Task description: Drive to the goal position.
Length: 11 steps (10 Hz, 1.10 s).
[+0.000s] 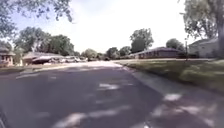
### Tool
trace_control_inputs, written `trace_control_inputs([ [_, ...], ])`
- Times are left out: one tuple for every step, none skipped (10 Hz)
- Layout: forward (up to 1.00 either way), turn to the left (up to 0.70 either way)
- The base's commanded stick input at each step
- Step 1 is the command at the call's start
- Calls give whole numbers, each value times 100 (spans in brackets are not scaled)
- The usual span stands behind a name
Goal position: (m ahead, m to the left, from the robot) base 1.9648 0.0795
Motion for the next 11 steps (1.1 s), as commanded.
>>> trace_control_inputs([
  [70, 3],
  [70, 3],
  [70, 3],
  [70, 3],
  [70, 3],
  [70, 3],
  [70, 3],
  [70, 3],
  [70, 3],
  [70, 3],
  [70, 3],
])
